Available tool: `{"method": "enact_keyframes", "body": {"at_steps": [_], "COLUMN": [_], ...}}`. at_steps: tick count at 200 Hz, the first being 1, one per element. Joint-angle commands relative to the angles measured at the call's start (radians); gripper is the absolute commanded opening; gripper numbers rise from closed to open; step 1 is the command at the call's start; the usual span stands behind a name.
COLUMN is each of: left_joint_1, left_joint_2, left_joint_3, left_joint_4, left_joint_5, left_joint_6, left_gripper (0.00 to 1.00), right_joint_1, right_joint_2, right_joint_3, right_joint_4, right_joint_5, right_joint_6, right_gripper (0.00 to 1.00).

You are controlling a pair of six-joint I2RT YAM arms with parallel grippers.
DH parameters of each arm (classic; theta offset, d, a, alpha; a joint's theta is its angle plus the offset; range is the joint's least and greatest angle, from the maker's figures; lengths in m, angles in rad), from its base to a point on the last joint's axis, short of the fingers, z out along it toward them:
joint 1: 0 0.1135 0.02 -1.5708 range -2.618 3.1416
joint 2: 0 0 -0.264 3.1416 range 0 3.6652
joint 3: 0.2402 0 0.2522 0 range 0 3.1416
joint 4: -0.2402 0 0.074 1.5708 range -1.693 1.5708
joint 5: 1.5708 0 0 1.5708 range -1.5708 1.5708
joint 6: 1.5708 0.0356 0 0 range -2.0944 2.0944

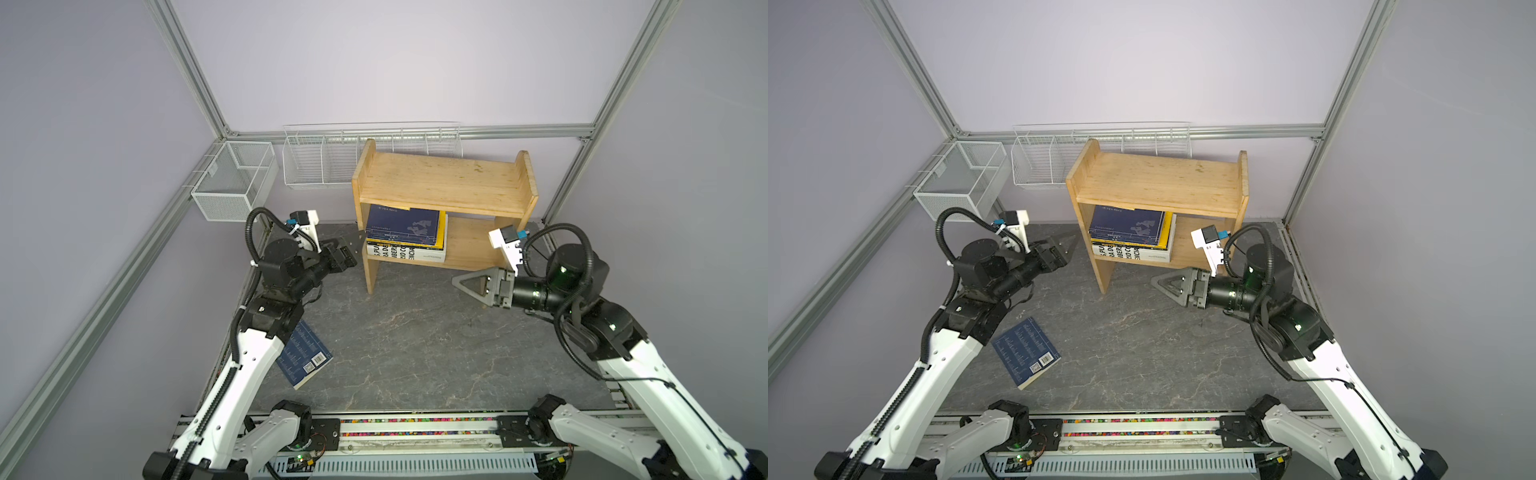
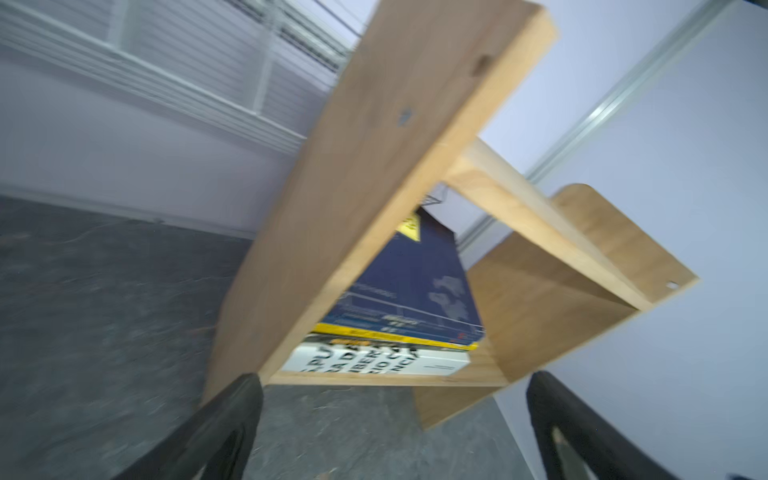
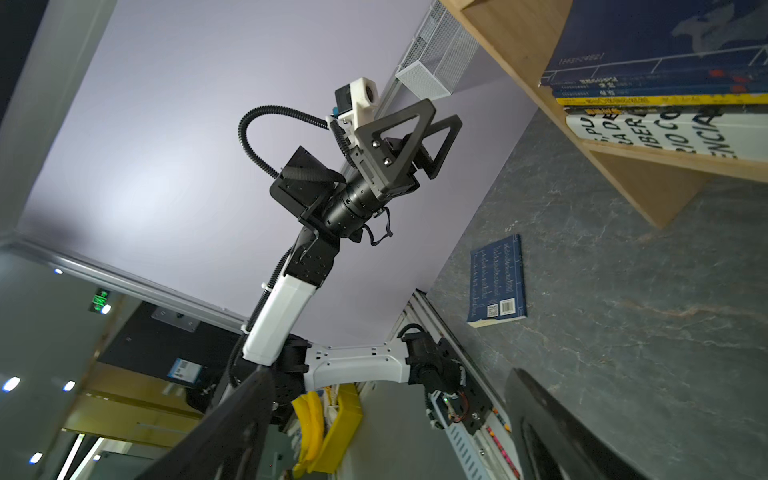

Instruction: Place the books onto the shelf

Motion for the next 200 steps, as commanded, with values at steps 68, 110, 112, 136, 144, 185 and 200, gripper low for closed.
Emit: {"method": "enact_keyframes", "body": {"at_steps": [68, 110, 112, 136, 144, 185, 200], "left_joint_1": [0.292, 0.267, 0.262, 0.153, 0.117, 0.076, 0.073], "left_joint_2": [-0.046, 0.041, 0.046, 0.122, 0.155, 0.256, 0.286], "left_joint_3": [-0.376, -0.361, -0.359, -0.304, -0.288, -0.268, -0.262], "left_joint_4": [-0.165, -0.105, -0.101, -0.069, -0.044, 0.150, 0.184], "left_joint_5": [-0.111, 0.000, 0.004, 0.021, 0.040, 0.092, 0.091], "left_joint_6": [-0.176, -0.079, -0.076, -0.021, -0.011, -0.080, -0.097], "left_gripper": [1.00, 0.97, 0.98, 0.98, 0.98, 0.96, 0.95], "right_joint_1": [0.208, 0.070, 0.062, -0.031, -0.055, -0.184, -0.246], "right_joint_2": [-0.064, -0.171, -0.177, -0.212, -0.205, -0.058, -0.008], "right_joint_3": [-0.121, -0.167, -0.177, -0.282, -0.306, -0.282, -0.281], "right_joint_4": [-0.363, -0.483, -0.474, -0.285, -0.214, -0.073, 0.000], "right_joint_5": [1.225, 1.347, 1.340, 1.179, 1.107, 0.971, 0.890], "right_joint_6": [-0.257, -0.234, -0.241, -0.379, -0.424, -0.457, -0.453], "right_gripper": [0.97, 0.93, 0.93, 0.91, 0.90, 0.98, 0.98]}}
